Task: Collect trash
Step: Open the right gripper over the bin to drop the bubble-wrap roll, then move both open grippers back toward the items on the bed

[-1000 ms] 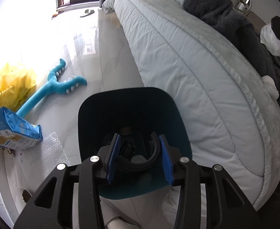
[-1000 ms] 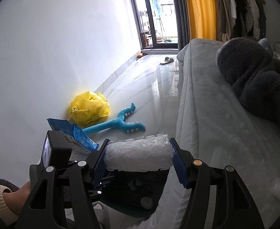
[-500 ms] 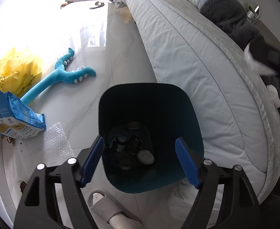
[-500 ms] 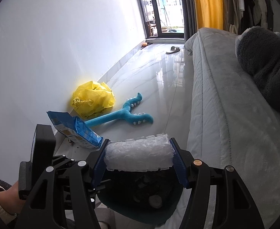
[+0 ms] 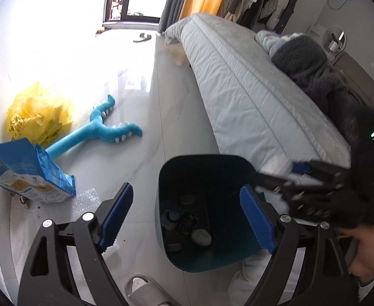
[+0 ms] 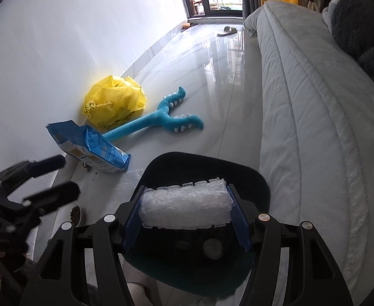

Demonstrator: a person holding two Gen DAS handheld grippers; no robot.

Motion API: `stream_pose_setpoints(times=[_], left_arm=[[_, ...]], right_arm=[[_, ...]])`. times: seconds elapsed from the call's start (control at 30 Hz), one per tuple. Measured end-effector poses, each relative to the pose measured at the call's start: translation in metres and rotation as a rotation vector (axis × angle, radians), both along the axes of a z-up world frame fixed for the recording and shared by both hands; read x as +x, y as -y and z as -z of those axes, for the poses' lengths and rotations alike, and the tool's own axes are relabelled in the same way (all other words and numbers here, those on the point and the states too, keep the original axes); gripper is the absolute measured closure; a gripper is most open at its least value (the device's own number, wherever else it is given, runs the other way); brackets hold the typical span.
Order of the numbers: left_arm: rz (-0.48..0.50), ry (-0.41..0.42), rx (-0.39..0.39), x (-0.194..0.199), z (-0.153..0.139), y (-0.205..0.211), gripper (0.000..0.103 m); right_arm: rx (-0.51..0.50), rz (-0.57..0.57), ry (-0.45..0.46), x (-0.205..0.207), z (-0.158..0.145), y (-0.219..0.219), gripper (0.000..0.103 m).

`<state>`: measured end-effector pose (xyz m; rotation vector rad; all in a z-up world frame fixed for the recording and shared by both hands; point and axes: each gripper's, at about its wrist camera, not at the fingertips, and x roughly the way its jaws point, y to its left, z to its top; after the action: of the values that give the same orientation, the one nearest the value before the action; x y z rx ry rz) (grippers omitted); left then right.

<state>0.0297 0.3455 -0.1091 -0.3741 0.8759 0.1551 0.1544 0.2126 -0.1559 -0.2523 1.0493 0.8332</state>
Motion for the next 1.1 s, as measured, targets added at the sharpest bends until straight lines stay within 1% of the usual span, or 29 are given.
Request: stream_pose_setpoints(times=[0.17, 0.27, 0.3, 0.37, 0.5, 0.6, 0.63, 0.67, 0.73, 1.0, 1.1], left_arm=[[-0.013, 0.061, 0.002, -0.005, -0.019, -0.006, 0.015], [-0.013, 0.091, 0.002, -0.009, -0.029, -0.009, 0.016], [-0.009, 0.095, 0.003, -0.009, -0.032, -0.009, 0.017], [0.000, 0.105, 0.005, -0.009, -0.039, -0.008, 0.023], [0.010, 0.142, 0.005, -0.009, -0.053, -0.002, 0.028], [0.022, 0.178, 0.014, -0.010, -0.065, 0.000, 0.029], [0.025, 0.190, 0.021, -0.011, -0.069, 0.002, 0.029], [0.031, 0.201, 0.027, -0.011, -0.073, 0.004, 0.029], [0.045, 0.218, 0.035, -0.011, -0.079, 0.008, 0.029], [0.052, 0.269, 0.041, -0.011, -0.098, 0.020, 0.029], [0.053, 0.293, 0.059, -0.012, -0.109, 0.028, 0.029]], right_arm=[[-0.064, -0.006, -0.002, -0.001, 0.023, -0.009, 0.040], [-0.093, -0.009, -0.020, 0.000, 0.035, -0.014, 0.040], [-0.104, -0.011, -0.023, 0.000, 0.039, -0.016, 0.040], [-0.126, -0.019, -0.033, -0.001, 0.049, -0.020, 0.040], [-0.147, -0.014, -0.068, -0.001, 0.062, -0.022, 0.040], [-0.198, -0.016, -0.054, -0.003, 0.069, -0.022, 0.039], [-0.198, -0.011, -0.055, -0.002, 0.068, -0.021, 0.037], [-0.193, -0.004, -0.056, -0.002, 0.067, -0.019, 0.032], [-0.179, 0.007, -0.055, -0.002, 0.061, -0.015, 0.025], [-0.138, -0.001, -0.023, -0.007, 0.032, -0.001, 0.024], [-0.097, -0.012, -0.014, -0.009, 0.016, 0.009, 0.024]])
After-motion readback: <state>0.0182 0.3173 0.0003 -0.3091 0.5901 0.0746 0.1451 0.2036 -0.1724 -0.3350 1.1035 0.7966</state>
